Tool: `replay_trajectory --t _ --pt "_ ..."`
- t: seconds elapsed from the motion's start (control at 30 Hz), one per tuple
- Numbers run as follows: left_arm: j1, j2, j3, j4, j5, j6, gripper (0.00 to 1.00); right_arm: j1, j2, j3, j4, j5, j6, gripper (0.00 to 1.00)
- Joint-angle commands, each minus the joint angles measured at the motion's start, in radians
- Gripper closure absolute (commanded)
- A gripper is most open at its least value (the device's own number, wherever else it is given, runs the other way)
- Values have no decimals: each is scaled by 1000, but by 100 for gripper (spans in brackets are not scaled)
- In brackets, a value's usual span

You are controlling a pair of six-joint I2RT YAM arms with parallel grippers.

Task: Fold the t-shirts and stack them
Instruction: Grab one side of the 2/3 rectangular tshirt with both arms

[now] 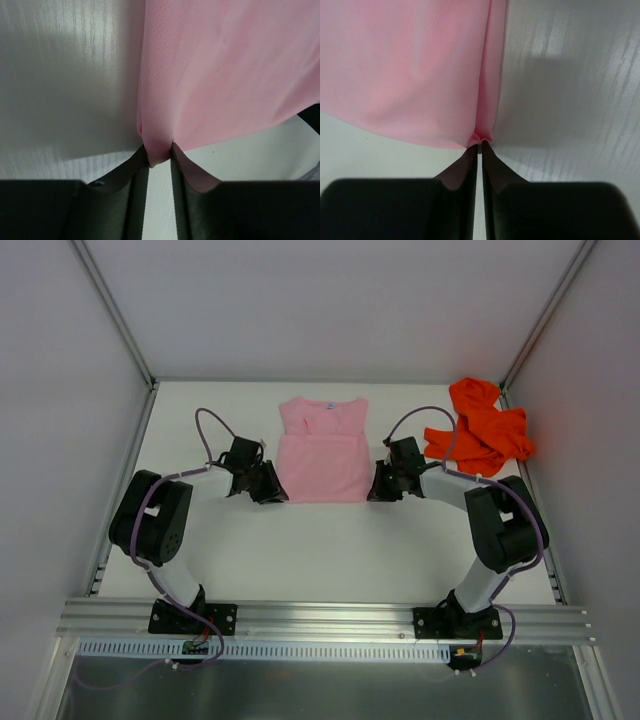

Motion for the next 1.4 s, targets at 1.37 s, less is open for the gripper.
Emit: replay_trajectory --t 1.37 --pt "-229 -897 -397 -359 -273 -104 100 182 -989 -513 -109 137 141 99"
